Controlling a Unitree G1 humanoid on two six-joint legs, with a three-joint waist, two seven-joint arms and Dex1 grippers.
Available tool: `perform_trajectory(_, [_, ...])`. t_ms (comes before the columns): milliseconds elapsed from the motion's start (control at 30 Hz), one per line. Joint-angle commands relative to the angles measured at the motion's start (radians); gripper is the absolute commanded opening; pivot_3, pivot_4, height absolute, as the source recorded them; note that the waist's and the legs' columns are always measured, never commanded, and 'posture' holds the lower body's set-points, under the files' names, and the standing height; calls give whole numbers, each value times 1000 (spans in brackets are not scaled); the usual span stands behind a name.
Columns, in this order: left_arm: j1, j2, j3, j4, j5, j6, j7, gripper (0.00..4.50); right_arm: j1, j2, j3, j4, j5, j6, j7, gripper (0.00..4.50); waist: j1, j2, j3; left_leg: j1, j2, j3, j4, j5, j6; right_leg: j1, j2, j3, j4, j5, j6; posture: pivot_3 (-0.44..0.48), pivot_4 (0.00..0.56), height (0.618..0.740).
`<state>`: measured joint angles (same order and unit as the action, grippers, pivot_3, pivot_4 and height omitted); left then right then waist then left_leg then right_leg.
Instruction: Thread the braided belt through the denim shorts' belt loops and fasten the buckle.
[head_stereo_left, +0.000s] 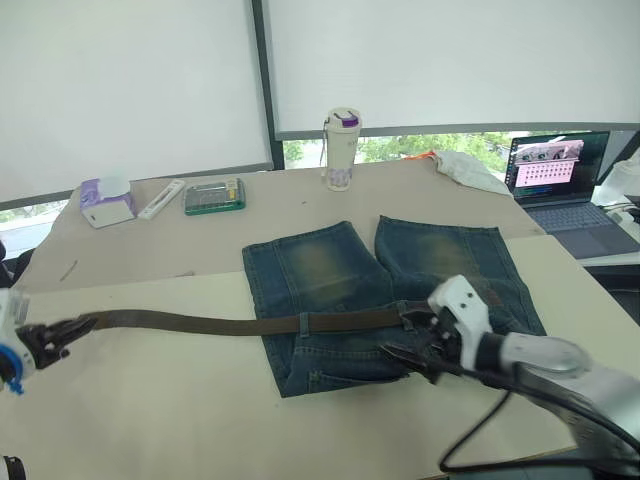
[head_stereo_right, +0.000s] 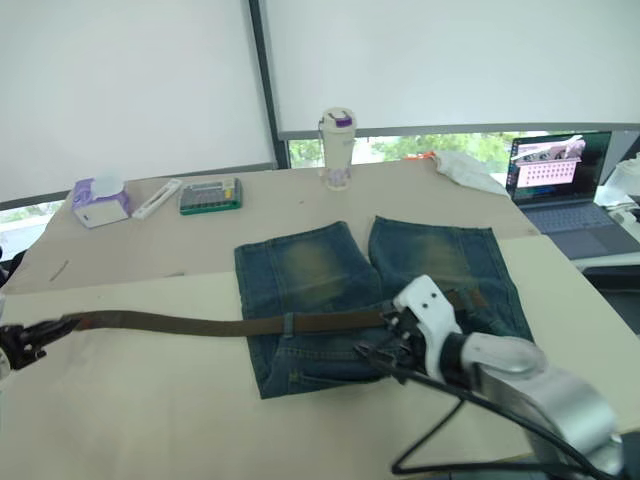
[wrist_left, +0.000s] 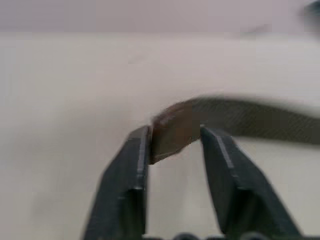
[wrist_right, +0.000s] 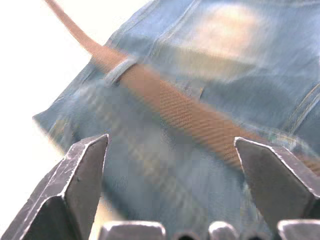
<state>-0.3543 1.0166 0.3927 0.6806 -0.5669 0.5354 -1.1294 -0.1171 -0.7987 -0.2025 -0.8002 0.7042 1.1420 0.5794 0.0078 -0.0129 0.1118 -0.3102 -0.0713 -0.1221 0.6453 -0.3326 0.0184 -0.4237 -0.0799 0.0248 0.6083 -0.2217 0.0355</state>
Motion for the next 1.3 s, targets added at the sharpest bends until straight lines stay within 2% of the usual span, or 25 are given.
perform_trajectory(33, [-23,-37,-88,-495,-191,277,-23,3431,-9,-151,-135,-39,7,19,48,4500,7,0,0,-1,-1,-1,2,0,0,1,-1,-1,-1,1,-1,0,150,740])
perform_trajectory(67, [-25,-67,-136,-605,-203,302,-3,3656,-16,-220,-131,-18,-11,19,68,4500,7,2,0,-2,-2,-1,2,1,1,2,-4,-2,-2,1,0,0,150,740])
perform_trajectory(167, [-81,-187,-294,-803,-193,352,78,3656,-10,-362,-105,50,-76,-4,96,4500,4,11,0,-2,-3,1,1,1,2,3,-11,-3,-4,1,1,0,150,740])
perform_trajectory(200, [-99,-228,-350,-830,-165,344,92,3656,-10,-394,-84,79,-102,-15,96,4500,2,12,0,-2,-2,2,1,2,0,2,-11,-4,-4,1,1,0,150,740])
perform_trajectory(267, [-166,-331,-533,-818,-25,272,122,3656,-55,-452,18,173,-163,-60,121,4500,-3,10,2,-4,-1,5,1,5,-6,2,-10,-4,-3,1,0,0,150,740])
perform_trajectory(333, [-194,-380,-640,-806,59,234,134,3656,-72,-475,79,241,-207,-106,142,4500,-8,8,4,-5,-1,11,1,6,-7,2,-9,-4,-2,1,0,0,150,740])
perform_trajectory(433, [-301,-473,-766,-666,184,202,166,3656,-232,-453,249,424,-302,-176,197,4500,-14,5,6,-4,0,12,1,6,-7,2,-4,-4,-3,2,-1,0,150,740])
perform_trajectory(600, [-452,-562,-835,-448,296,100,122,3656,-450,-406,425,680,-423,-278,333,4500,-8,9,9,-5,-1,13,5,7,-6,1,-2,-4,-6,3,-2,0,150,740])
perform_trajectory(700, [-536,-570,-851,-344,331,71,43,3656,-566,-365,549,835,-538,-355,419,4500,-5,11,8,-7,0,13,9,8,-7,-1,-1,-6,-6,6,-2,0,150,740])
perform_trajectory(867, [-596,-558,-919,-210,441,-25,-67,3656,-720,-261,732,1125,-740,-516,551,4500,-5,13,7,-8,0,13,10,8,-7,-1,-1,-6,-7,6,-2,0,150,740])
perform_trajectory(900, [-590,-555,-939,-207,451,-11,-104,3691,-737,-239,762,1191,-775,-560,579,4252,-5,14,6,-8,0,14,10,8,-7,-1,-1,-6,-7,6,-2,0,150,740])
perform_trajectory(967, [-579,-544,-966,-199,483,-8,-142,3120,-758,-208,788,1256,-816,-598,620,3702,-4,16,5,-9,-1,14,12,8,-7,-2,-1,-7,-6,6,-2,0,150,740])
perform_trajectory(1033, [-565,-531,-975,-205,491,0,-186,2532,-755,-201,786,1246,-844,-612,641,3058,-1,16,3,-9,-1,14,14,8,-6,-1,-1,-9,-5,6,-2,0,150,740])
perform_trajectory(1100, [-539,-518,-975,-226,503,5,-193,1874,-718,-221,762,1166,-874,-607,622,2394,3,17,3,-9,-1,12,15,7,-6,0,-1,-10,-5,6,-2,0,150,740])
perform_trajectory(1133, [-524,-513,-973,-246,508,11,-191,1317,-692,-232,739,1118,-880,-594,606,1834,3,17,2,-9,-1,10,15,7,-6,0,-1,-9,-3,6,-2,0,150,740])
perform_trajectory(1167, [-515,-512,-964,-256,507,15,-184,1177,-675,-232,719,1079,-883,-574,590,1706,3,17,2,-9,-1,9,15,7,-6,0,-1,-9,1,6,-2,0,150,740])
perform_trajectory(1267, [-502,-513,-924,-250,533,-15,-119,151,-622,-199,639,940,-882,-503,511,606,2,17,2,-9,-1,7,15,7,-5,0,-1,-9,2,6,-2,0,150,740])
perform_trajectory(1300, [-510,-517,-912,-215,554,-49,-79,18,-619,-173,618,927,-891,-492,467,391,2,18,1,-9,-1,7,15,7,-5,0,-1,-8,2,6,-2,0,150,740])
